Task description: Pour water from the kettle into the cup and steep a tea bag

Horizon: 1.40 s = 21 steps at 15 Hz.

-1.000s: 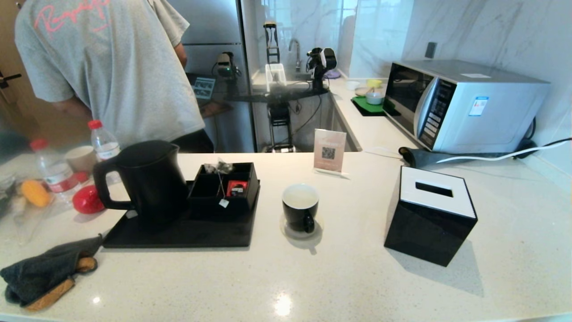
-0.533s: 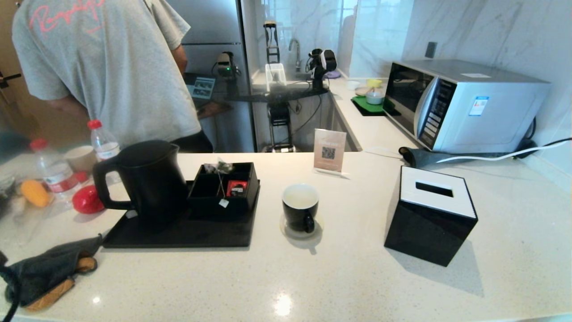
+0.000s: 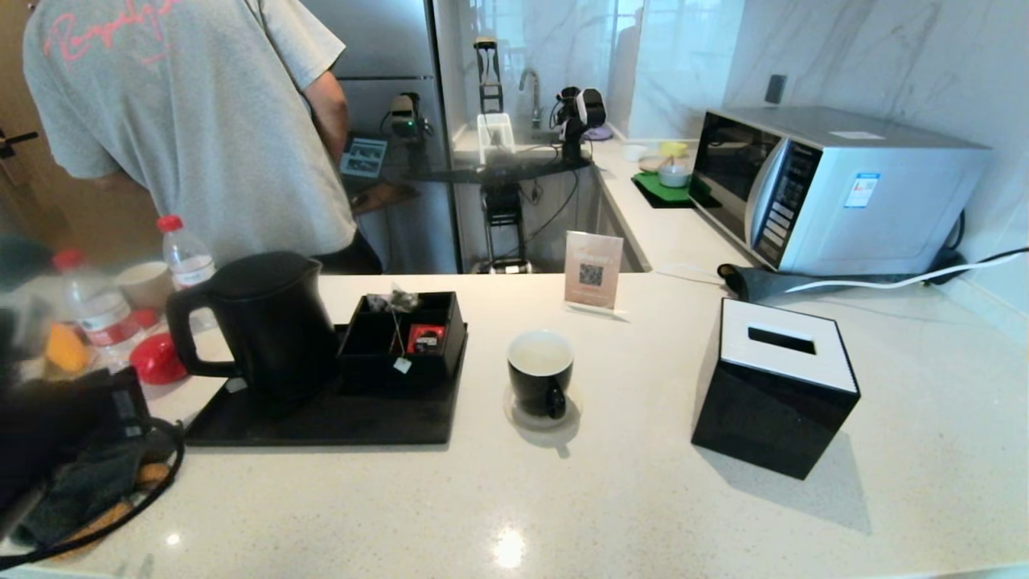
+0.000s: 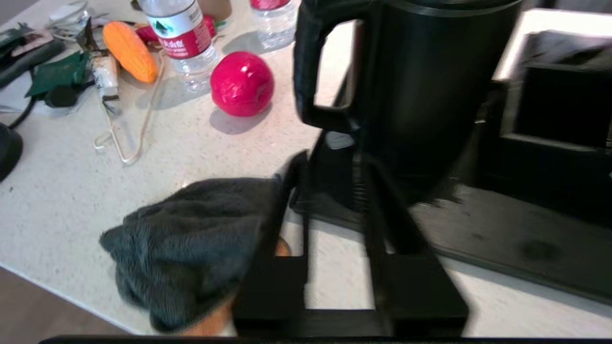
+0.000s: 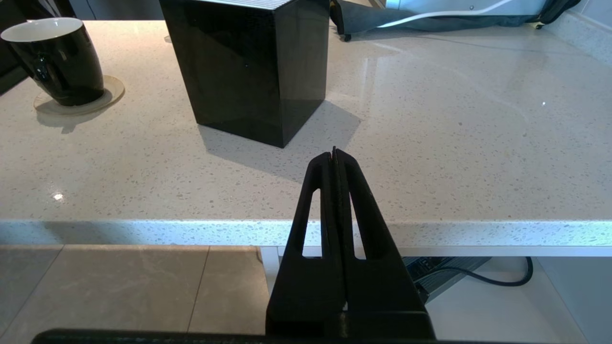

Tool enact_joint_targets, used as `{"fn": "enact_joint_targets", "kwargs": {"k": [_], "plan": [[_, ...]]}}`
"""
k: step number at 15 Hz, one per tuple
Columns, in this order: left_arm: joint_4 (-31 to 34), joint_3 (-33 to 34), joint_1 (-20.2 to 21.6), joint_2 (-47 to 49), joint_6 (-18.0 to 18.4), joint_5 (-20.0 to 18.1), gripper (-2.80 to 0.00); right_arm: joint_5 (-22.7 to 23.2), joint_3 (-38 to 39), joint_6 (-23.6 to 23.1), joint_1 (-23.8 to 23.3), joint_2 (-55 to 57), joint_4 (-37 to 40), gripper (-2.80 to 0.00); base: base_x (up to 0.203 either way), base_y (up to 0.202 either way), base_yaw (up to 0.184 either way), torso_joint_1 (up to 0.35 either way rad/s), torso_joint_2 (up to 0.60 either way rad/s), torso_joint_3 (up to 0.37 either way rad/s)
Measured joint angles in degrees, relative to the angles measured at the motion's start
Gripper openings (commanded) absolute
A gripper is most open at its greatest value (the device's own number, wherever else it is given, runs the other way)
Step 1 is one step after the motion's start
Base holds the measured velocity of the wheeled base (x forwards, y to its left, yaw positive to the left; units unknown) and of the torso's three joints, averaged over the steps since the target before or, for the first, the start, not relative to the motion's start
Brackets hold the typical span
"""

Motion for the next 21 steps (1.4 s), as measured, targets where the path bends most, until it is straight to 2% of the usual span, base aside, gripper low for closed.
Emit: {"fn": "enact_joint_targets", "kwargs": {"k": [4,8,14,21], "plan": [[-21.81,4.41,2.89,15.69,2.84,0.00,0.00,-0.05,0.00,0.00,0.00,0.00,-0.02,-2.80,0.000,0.000,0.000,0.000,0.00,0.000],[-40.62,5.34,5.32,29.16,5.09,-0.06,0.00,-0.07,0.00,0.01,0.00,0.00,-0.02,-2.80,0.000,0.000,0.000,0.000,0.00,0.000],[-42.40,0.59,9.38,36.90,6.40,-0.22,0.00,-0.04,0.00,0.03,0.00,0.00,-0.02,-2.80,0.000,0.000,0.000,0.000,0.00,0.000],[-42.37,-6.00,9.73,41.62,7.27,-0.43,0.00,0.00,0.00,0.01,0.00,0.00,-0.02,-2.80,0.000,0.000,0.000,0.000,0.00,0.000]]}}
